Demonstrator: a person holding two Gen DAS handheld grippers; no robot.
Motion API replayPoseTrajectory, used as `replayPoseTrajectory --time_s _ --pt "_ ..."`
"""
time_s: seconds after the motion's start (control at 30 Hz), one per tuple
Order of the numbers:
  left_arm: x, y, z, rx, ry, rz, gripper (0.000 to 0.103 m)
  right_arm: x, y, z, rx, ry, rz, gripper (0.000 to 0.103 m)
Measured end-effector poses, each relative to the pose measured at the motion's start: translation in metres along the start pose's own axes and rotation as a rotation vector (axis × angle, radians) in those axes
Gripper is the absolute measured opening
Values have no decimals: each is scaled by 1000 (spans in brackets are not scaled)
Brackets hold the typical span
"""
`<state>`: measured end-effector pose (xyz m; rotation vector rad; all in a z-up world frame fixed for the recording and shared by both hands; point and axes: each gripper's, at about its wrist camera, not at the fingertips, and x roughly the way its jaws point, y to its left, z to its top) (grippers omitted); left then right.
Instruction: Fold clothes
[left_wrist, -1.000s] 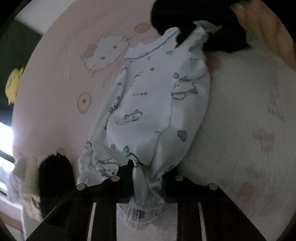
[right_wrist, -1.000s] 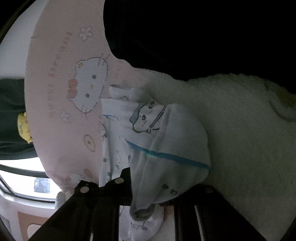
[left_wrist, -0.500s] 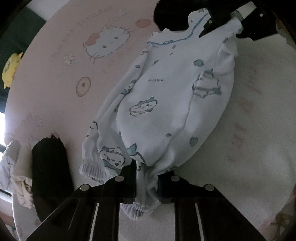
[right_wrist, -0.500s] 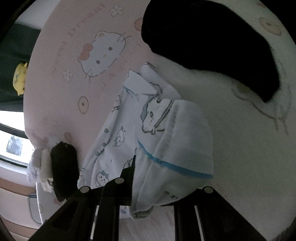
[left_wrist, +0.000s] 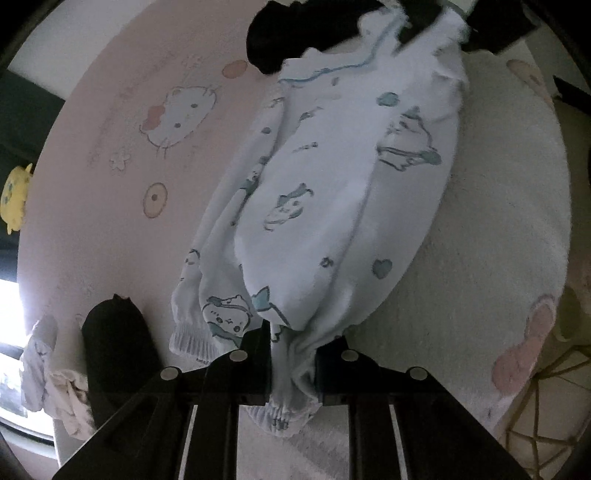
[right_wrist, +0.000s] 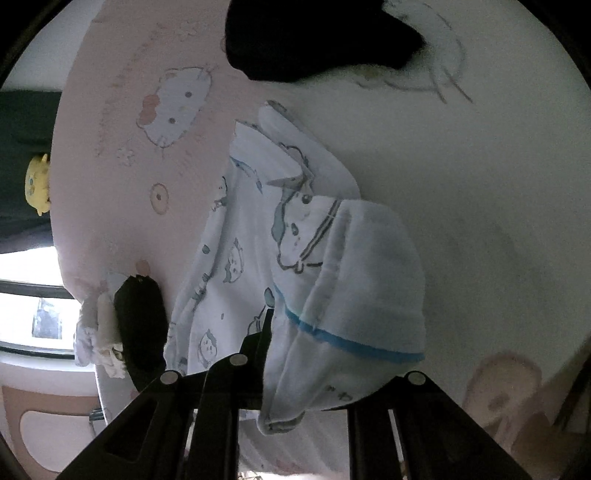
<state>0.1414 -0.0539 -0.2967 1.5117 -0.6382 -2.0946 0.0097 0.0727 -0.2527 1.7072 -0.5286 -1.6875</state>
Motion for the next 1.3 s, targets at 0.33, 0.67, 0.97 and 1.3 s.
replayPoseTrajectory --time_s 0.33,0.67,0.97,1.3 --pt "-5 28 -14 -125 -34 -113 14 -14 -5 -31 -12 9 -33 13" --pt "-31 74 -37 -647 12 -536 17 -24 -8 -37 33 12 -78 65" --pt "-44 92 -58 -751 110 -666 36 -63 17 -39 -191 -99 -214 69" --pt "-65 130 -97 -1129 53 -694 65 -71 50 -31 -460 -165 -318 75"
